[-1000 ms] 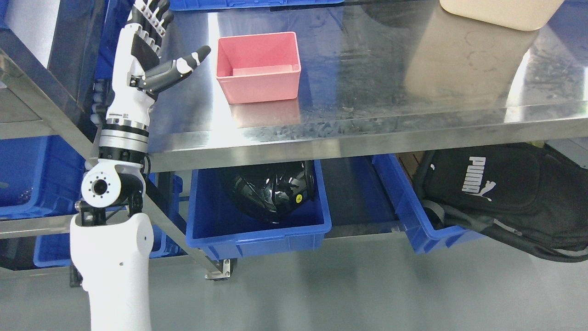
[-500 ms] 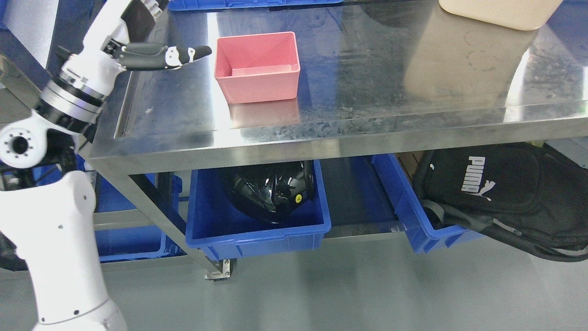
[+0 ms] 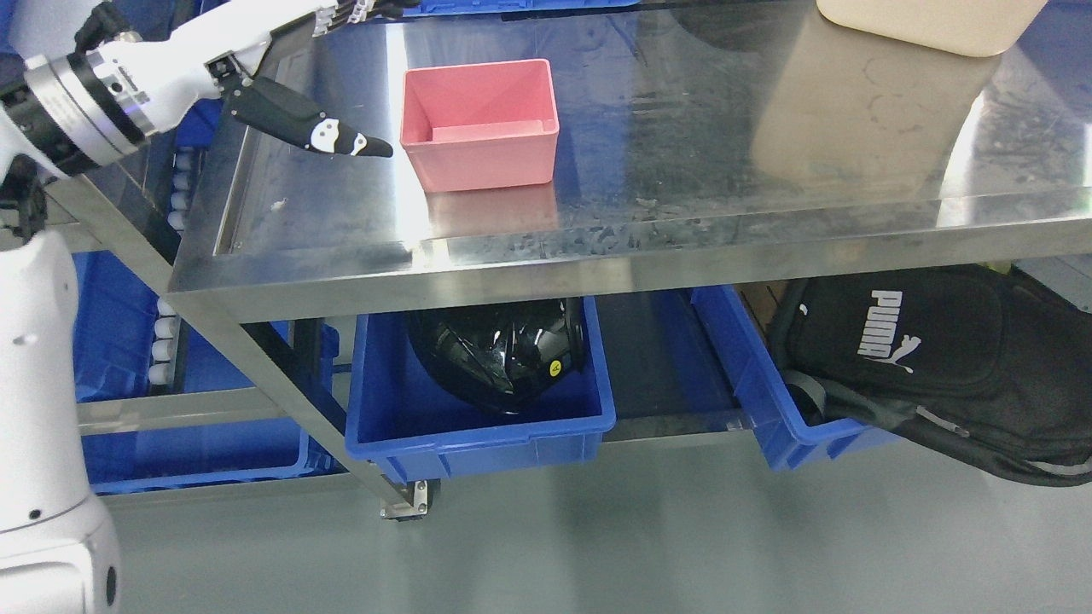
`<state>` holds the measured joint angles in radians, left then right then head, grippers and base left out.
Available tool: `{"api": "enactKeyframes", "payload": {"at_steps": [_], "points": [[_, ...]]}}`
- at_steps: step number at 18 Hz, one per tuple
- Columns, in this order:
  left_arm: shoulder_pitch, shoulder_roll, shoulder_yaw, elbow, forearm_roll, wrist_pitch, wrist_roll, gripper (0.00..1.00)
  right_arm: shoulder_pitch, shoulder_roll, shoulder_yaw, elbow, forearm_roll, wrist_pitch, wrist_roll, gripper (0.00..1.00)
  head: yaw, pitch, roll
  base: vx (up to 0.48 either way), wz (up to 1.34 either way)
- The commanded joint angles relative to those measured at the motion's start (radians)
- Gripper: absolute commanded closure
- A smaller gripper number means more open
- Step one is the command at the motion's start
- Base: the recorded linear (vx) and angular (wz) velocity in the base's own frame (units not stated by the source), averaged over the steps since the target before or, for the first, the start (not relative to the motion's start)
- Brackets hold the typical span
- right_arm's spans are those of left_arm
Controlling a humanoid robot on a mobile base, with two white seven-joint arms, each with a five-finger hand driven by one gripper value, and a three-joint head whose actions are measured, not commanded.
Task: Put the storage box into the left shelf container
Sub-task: 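Grasp the rim of the pink box with the left hand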
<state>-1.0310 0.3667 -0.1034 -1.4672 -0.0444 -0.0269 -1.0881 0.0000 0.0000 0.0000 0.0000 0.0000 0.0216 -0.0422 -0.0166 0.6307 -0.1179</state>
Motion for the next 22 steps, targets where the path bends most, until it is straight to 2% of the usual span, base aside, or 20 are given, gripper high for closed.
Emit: {"api": "enactKeyframes", "payload": {"at_steps": [1, 3, 7, 14, 19, 22], "points": [[-0.190, 0.026, -0.360, 0.226, -0.083, 0.071, -0.018, 0.02, 0.009, -0.017, -0.005, -0.017, 0.002, 0.000, -0.001, 0.00, 0.0000, 0.000, 0.000, 0.000, 0.00], [-0.225, -0.021, -0.398, 0.267, -0.071, 0.114, -0.032, 0.02, 0.009, -0.017, -0.005, -0.017, 0.002, 0.000, -0.001, 0.00, 0.0000, 0.000, 0.000, 0.000, 0.00], [-0.274, -0.048, -0.467, 0.301, -0.061, 0.194, -0.085, 0.04, 0.009, -0.017, -0.005, -0.017, 0.002, 0.000, -0.001, 0.00, 0.0000, 0.000, 0.000, 0.000, 0.00], [-0.308, -0.072, -0.515, 0.387, -0.164, 0.193, -0.087, 0.03, 0.009, -0.017, -0.005, -0.017, 0.002, 0.000, -0.001, 0.00, 0.0000, 0.000, 0.000, 0.000, 0.00], [-0.316, -0.074, -0.515, 0.390, -0.172, 0.193, -0.088, 0.04, 0.009, -0.017, -0.005, -0.017, 0.002, 0.000, -0.001, 0.00, 0.0000, 0.000, 0.000, 0.000, 0.00], [-0.319, -0.136, -0.513, 0.470, -0.189, 0.191, -0.087, 0.06, 0.009, -0.017, -0.005, -0.017, 0.002, 0.000, -0.001, 0.00, 0.0000, 0.000, 0.000, 0.000, 0.00]]}}
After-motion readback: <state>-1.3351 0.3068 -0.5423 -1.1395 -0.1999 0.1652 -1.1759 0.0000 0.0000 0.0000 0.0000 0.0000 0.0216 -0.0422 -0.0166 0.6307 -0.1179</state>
